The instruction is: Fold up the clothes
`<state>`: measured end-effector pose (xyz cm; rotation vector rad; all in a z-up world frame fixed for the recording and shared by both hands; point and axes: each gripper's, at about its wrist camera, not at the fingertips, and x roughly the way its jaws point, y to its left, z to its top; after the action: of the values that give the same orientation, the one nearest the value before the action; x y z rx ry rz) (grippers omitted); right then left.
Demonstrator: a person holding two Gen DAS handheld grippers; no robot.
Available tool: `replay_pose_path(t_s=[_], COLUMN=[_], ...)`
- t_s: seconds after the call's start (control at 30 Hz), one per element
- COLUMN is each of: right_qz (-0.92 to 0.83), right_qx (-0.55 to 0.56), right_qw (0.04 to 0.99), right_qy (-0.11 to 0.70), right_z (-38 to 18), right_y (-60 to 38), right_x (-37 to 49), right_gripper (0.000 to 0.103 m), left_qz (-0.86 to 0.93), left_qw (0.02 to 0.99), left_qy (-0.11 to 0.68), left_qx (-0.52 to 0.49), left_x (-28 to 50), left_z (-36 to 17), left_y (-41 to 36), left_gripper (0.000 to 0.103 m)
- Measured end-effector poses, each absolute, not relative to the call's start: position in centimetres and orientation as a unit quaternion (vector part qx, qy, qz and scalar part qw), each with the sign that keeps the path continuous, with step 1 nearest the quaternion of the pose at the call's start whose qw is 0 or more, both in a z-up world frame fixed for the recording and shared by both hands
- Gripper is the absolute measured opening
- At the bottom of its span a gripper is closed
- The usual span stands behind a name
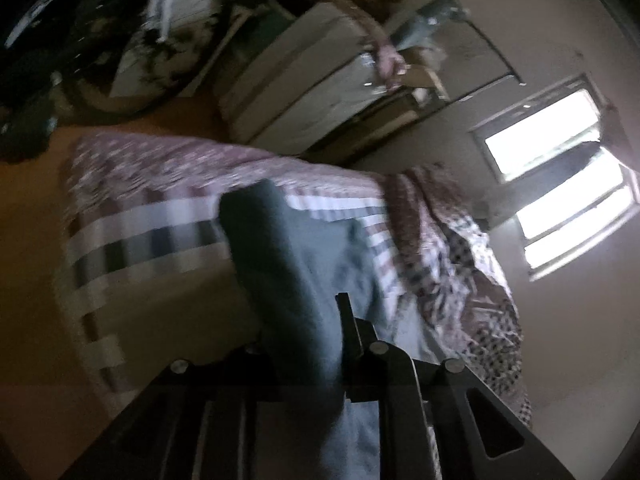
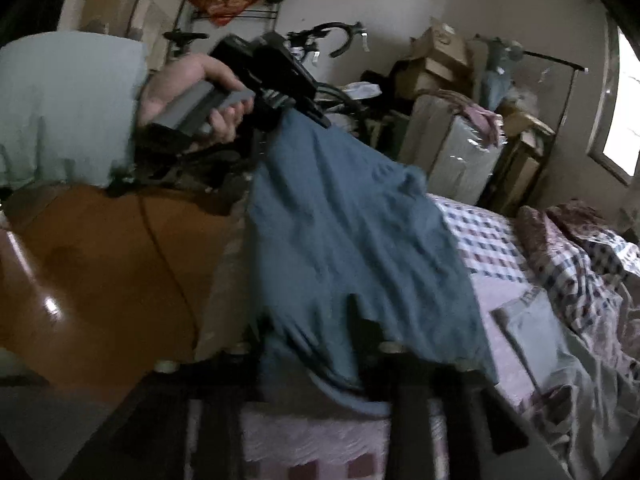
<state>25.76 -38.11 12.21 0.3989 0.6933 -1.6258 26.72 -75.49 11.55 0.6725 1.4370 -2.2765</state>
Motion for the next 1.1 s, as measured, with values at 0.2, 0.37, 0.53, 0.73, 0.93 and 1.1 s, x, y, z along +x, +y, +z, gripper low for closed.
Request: replay_pose_path(t_s=[0.2,0.37,0.53,0.73,0.93,1.1], right_qz=[-0.690,-0.725,-0.792,-0.854,-0.905,-0.935], right_qx=[0.176,0.170,0.169,0.180,0.185,0.178], right_qw=[0.640,0.621,0.561,0.472,0.377,0.307], right_qy=[0.289,0.243,0.173,0.120,0.063,0.013], right_z=[13.9,15.6,16.6,16.9,17.6,18.2], right_y=[-33.3,-26.7,-18.1,-8.9,0.3,7.1], right_x=[28.0,28.8,28.9,29.2,27.8,25.9], right_gripper=[0.070,0.075,0.076,0.078,0.086,0.087], left_qz=[-0.791,-0.811,-0.854,-0.912,-0.937,-0.942], left_qw=[0.243,0.246,0.203,0.144,0.057,0.010], left_qy=[0.513,0.487,0.436,0.328,0.270,0.221], left_qx=[0.228,0.211,0.197,0.198,0.216,0.252], left_x=[31.2,34.2,33.2,28.1,21.0,16.5], left_z=[10.2,12.5,16.3,21.1,23.3,22.1], left_y=[-76.5,-75.5,-71.5,-62.5,-50.4,-38.6], left_gripper=[0.078,0.084,0.089,0.089,0.090,0.091])
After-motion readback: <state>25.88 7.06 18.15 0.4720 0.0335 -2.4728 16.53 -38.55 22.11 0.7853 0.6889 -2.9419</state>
